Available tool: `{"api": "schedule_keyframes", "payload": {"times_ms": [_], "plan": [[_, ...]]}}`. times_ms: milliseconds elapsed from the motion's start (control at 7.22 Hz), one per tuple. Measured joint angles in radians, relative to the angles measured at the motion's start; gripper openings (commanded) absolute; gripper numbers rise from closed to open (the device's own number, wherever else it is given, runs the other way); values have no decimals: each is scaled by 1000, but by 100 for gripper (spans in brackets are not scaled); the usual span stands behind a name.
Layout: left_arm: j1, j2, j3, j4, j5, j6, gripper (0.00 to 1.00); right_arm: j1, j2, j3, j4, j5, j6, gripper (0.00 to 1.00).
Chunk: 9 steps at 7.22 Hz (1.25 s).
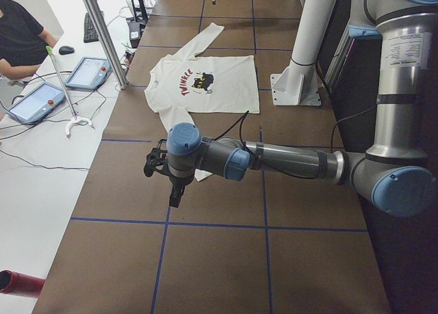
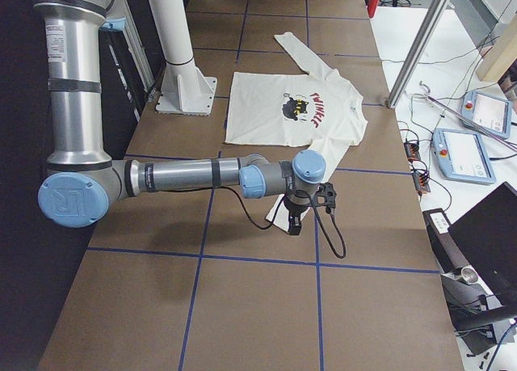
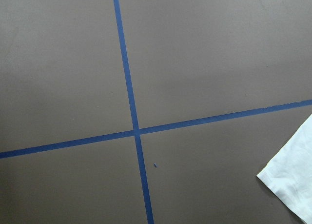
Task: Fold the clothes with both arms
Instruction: 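Move the right gripper to the sleeve cuff nearest it and grasp it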
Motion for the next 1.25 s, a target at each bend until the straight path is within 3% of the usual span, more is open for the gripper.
{"api": "schedule_keyframes", "payload": {"times_ms": [139, 416, 554, 693, 831, 1247], "plan": [[0, 1, 0, -1, 0, 0, 100, -49, 6, -44, 64, -23, 21, 100], [1, 1, 0, -3, -1, -1, 100, -114, 64, -227, 249, -43, 75, 100], [1, 1, 1, -3, -1, -1, 100, -137, 92, -296, 315, -45, 118, 95], [1, 1, 1, -3, -1, -1, 100, -154, 105, -327, 346, -46, 147, 16], [1, 1, 2, -3, -1, -1, 100, -165, 108, -340, 357, -45, 166, 0], [1, 1, 1, -3, -1, -1, 100, -171, 101, -334, 363, -31, 210, 0]]}}
